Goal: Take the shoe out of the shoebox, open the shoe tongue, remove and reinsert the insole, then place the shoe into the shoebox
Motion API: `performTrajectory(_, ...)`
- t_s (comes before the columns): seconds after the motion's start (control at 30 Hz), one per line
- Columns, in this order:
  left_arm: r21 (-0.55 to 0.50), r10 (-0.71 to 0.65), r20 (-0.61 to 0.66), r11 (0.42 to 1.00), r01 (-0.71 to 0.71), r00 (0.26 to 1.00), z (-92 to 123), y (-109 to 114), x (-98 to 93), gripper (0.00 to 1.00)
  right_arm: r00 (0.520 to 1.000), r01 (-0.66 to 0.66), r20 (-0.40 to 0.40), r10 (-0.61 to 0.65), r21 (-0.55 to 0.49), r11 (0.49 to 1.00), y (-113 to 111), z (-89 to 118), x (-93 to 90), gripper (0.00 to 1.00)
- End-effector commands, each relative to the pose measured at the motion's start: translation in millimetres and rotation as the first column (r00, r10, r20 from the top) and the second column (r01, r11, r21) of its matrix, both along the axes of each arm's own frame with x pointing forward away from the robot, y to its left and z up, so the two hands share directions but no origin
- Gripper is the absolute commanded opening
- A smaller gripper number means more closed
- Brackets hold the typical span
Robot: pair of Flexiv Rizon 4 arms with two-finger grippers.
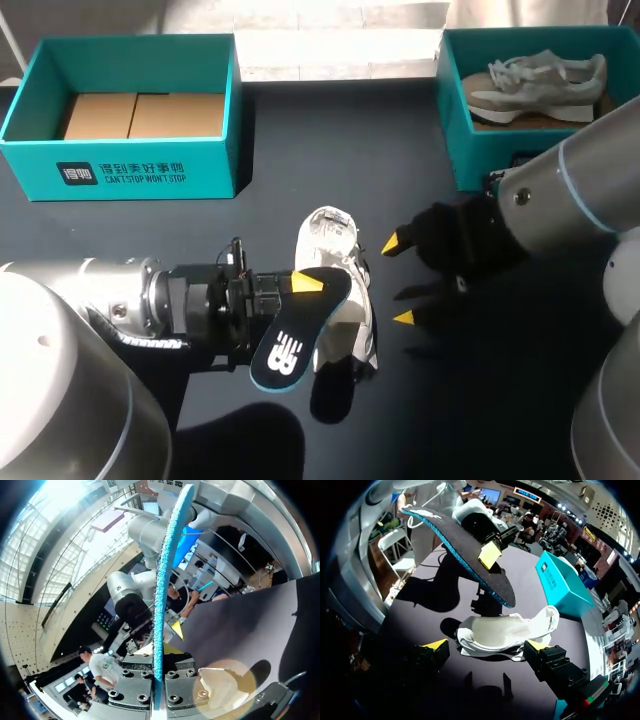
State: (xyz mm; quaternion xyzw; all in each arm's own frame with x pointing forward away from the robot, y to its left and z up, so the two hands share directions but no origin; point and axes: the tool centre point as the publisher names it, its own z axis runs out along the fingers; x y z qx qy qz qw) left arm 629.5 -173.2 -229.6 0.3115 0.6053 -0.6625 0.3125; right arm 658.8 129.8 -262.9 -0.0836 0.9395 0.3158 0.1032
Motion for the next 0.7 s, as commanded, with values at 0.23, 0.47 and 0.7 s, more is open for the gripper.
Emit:
performTrajectory(0.23,0.004,0.010,0.000,1.000,-0.010,1.000,1.8,-1.9,-3.3,0.00,1.000,0.001,-0.002,-0.001,-0.006,1.000,6.0,-2.4,3.2,1.00)
performTrajectory(0.47,0.035,-0.015,-0.003,0.999,0.015,1.000,-10.6,-8.1,-5.4,0.00,0.999,-0.001,0.039,0.002,-0.030,1.000,8.9,-15.0,9.9,1.00)
performTrajectory(0.7,0.037,-0.035,-0.013,0.999,0.035,0.999,-23.7,-13.0,-2.5,0.00,0.997,-0.004,0.076,0.013,-0.110,0.994,-12.8,-37.3,28.1,1.00)
